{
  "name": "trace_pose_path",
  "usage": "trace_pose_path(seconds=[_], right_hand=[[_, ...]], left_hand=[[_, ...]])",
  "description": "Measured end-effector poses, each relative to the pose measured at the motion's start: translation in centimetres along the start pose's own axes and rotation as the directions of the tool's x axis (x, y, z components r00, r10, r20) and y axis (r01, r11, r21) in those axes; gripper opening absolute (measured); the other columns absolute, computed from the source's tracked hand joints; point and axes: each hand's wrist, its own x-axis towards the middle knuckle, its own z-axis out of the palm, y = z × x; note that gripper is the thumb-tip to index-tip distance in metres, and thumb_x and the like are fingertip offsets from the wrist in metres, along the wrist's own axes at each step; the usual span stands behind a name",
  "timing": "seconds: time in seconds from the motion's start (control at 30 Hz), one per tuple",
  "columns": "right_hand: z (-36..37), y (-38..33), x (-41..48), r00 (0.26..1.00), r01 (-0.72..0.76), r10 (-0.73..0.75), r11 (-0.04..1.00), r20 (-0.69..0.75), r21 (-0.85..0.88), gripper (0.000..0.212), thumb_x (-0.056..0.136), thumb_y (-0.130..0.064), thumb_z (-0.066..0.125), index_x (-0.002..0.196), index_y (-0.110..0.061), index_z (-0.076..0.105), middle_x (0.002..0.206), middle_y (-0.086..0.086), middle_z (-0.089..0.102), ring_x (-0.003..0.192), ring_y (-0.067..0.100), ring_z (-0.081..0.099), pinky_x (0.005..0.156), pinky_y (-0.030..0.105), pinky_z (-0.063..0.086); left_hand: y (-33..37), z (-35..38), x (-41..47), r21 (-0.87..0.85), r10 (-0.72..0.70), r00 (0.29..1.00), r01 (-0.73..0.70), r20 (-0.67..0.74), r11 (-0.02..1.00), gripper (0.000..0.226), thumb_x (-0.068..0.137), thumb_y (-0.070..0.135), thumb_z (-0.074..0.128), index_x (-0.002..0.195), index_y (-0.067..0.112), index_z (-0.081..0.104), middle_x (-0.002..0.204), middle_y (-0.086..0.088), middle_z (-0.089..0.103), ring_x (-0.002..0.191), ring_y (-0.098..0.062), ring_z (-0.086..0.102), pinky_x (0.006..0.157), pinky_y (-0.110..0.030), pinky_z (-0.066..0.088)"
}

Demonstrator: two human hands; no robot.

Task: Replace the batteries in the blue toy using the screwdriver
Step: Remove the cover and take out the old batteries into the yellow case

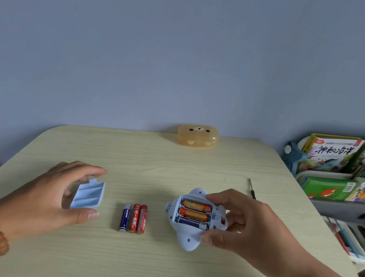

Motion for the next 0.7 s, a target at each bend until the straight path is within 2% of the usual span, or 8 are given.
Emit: trace_pose_path(seconds=[0.1, 0.2, 0.27, 0.33, 0.43, 0.47, 0.57, 0.7], right_hand=[[-0.1, 0.1, 0.0, 1.0, 0.0, 0.0, 1.0, 0.004, 0.008, 0.054, 0.069, -0.034, 0.091, 0.114, -0.041, 0.063, 0.098, -0.013, 0.078, 0.081, 0.007, 0.075, 0.08, 0.034, 0.063], [-0.1, 0.2, 0.0, 1.0, -0.006, 0.006, 1.0, 0.009, 0.018, 0.054, 0.068, -0.035, 0.092, 0.113, -0.042, 0.063, 0.099, -0.012, 0.078, 0.081, 0.008, 0.075, 0.08, 0.036, 0.063], [-0.1, 0.2, 0.1, 1.0, -0.002, 0.002, 1.0, 0.011, 0.016, 0.055, 0.066, -0.04, 0.091, 0.113, -0.045, 0.062, 0.101, -0.012, 0.077, 0.083, 0.011, 0.074, 0.08, 0.038, 0.062], [-0.1, 0.1, 0.2, 1.0, 0.004, -0.004, 1.0, 0.016, 0.006, 0.055, 0.067, -0.044, 0.09, 0.114, -0.048, 0.061, 0.105, -0.013, 0.075, 0.087, 0.013, 0.074, 0.081, 0.039, 0.062], [-0.3, -0.1, 0.3, 0.999, 0.015, -0.015, 1.0, 0.034, -0.021, 0.055, 0.07, -0.044, 0.089, 0.116, -0.048, 0.059, 0.107, -0.017, 0.074, 0.088, 0.011, 0.074, 0.08, 0.034, 0.062], [-0.3, -0.3, 0.3, 0.999, 0.014, -0.012, 0.999, 0.037, -0.036, 0.056, 0.07, -0.044, 0.088, 0.117, -0.048, 0.058, 0.105, -0.021, 0.073, 0.086, 0.009, 0.074, 0.079, 0.031, 0.062], [-0.3, -0.8, 0.6, 1.0, 0.004, -0.002, 0.997, 0.021, -0.077, 0.056, 0.069, -0.045, 0.088, 0.117, -0.048, 0.059, 0.097, -0.034, 0.069, 0.079, 0.004, 0.073, 0.074, 0.022, 0.06], [-0.4, -1.1, 1.3, 0.997, 0.074, -0.07, 0.991, 0.037, -0.113, 0.053, 0.069, -0.045, 0.088, 0.115, -0.05, 0.061, 0.104, -0.039, 0.062, 0.081, 0.001, 0.071, 0.068, 0.014, 0.055]], left_hand=[[0.3, -0.9, 0.0, 0.007, 0.011, 1.0, -0.011, -0.019, 1.0, 0.086, 0.048, 0.091, 0.064, 0.127, 0.062, 0.045, 0.127, 0.033, 0.052, 0.116, 0.012, 0.048, 0.077, -0.028, 0.051], [2.1, -2.0, 0.7, 0.024, 0.062, 0.993, -0.06, -0.099, 0.998, 0.075, 0.058, 0.08, 0.067, 0.127, 0.059, 0.048, 0.128, 0.031, 0.052, 0.117, 0.011, 0.049, 0.089, -0.029, 0.049], [4.4, -2.5, 1.3, 0.031, 0.13, 0.976, -0.126, -0.176, 0.992, 0.058, 0.07, 0.073, 0.068, 0.123, 0.057, 0.052, 0.126, 0.032, 0.054, 0.112, 0.013, 0.051, 0.087, -0.024, 0.047], [7.2, -2.7, 2.3, 0.014, 0.164, 0.965, -0.164, -0.203, 0.986, 0.049, 0.071, 0.068, 0.065, 0.117, 0.057, 0.054, 0.119, 0.035, 0.054, 0.106, 0.02, 0.05, 0.083, -0.018, 0.043], [10.6, -2.4, 6.0, 0.045, 0.217, 0.968, -0.213, -0.128, 0.976, 0.048, 0.076, 0.071, 0.062, 0.117, 0.05, 0.054, 0.113, 0.032, 0.057, 0.107, 0.021, 0.049, 0.089, -0.007, 0.042], [11.2, -2.0, 7.9, 0.067, 0.241, 0.966, -0.235, -0.096, 0.97, 0.053, 0.077, 0.07, 0.062, 0.122, 0.043, 0.055, 0.116, 0.027, 0.058, 0.109, 0.015, 0.053, 0.094, -0.01, 0.043], [11.9, 0.0, 14.7, 0.145, 0.236, 0.972, -0.233, -0.006, 0.962, 0.06, 0.082, 0.054, 0.069, 0.133, 0.025, 0.053, 0.131, 0.008, 0.058, 0.122, -0.009, 0.055, 0.106, -0.031, 0.044], [12.5, 3.2, 21.2, 0.224, 0.223, 0.965, -0.25, 0.14, 0.942, 0.075, 0.088, 0.054, 0.065, 0.149, 0.021, 0.036, 0.152, 0.003, 0.042, 0.14, -0.017, 0.039, 0.115, -0.037, 0.036]])
